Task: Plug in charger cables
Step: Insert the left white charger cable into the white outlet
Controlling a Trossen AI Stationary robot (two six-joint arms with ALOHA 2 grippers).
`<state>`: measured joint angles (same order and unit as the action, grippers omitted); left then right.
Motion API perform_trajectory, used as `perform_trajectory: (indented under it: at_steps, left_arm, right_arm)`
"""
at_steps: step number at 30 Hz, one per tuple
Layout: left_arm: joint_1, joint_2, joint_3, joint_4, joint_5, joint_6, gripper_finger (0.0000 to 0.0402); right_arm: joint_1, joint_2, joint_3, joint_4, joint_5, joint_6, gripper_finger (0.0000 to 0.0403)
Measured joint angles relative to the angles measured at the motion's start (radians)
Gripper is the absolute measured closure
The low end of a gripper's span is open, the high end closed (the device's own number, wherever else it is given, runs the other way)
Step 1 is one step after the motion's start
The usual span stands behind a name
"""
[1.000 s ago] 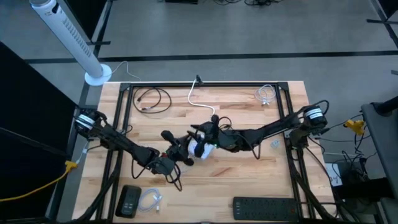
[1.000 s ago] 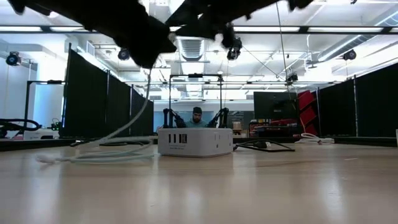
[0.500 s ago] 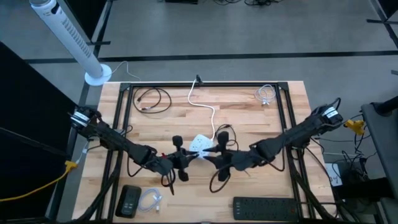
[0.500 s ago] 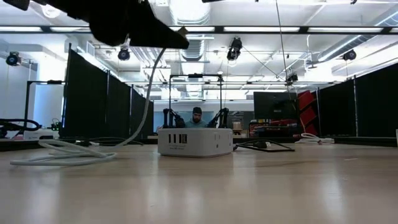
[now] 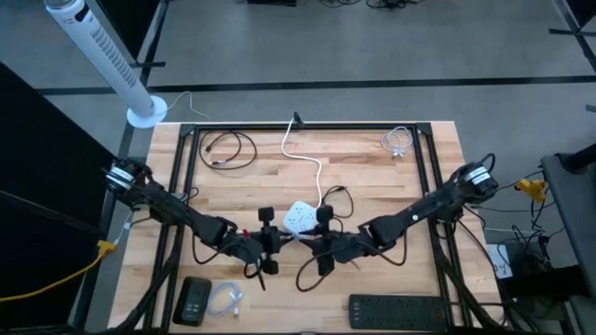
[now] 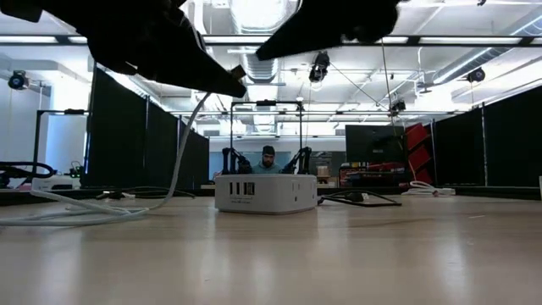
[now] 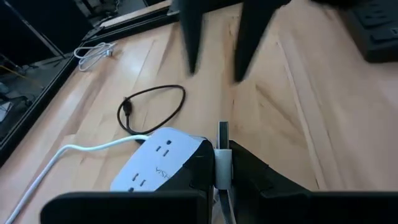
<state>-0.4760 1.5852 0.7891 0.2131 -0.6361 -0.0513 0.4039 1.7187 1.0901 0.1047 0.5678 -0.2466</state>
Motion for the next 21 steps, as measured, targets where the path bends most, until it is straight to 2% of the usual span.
perform_trajectory:
  at_steps: [4,9,16,21]
  left_arm:
    - [0.000,0.000,0.000,0.001,0.000,0.000,0.0384]
    - [0.000,0.000,0.000,0.002,0.000,0.000,0.0384]
    - [0.000,0.000,0.000,0.003,0.019,-0.010,0.0384]
    - [0.000,0.000,0.000,0.012,0.030,-0.010,0.0384]
  right_arm:
    - [-0.018,0.006,0.000,0.011,-0.046,0.020,0.0321]
    - [-0.050,0.004,0.000,0.013,-0.201,0.095,0.0302]
    - [-0.057,0.016,0.000,0.080,-0.205,0.067,0.0279]
    - [-0.059,0.017,0.000,0.080,-0.204,0.062,0.0281]
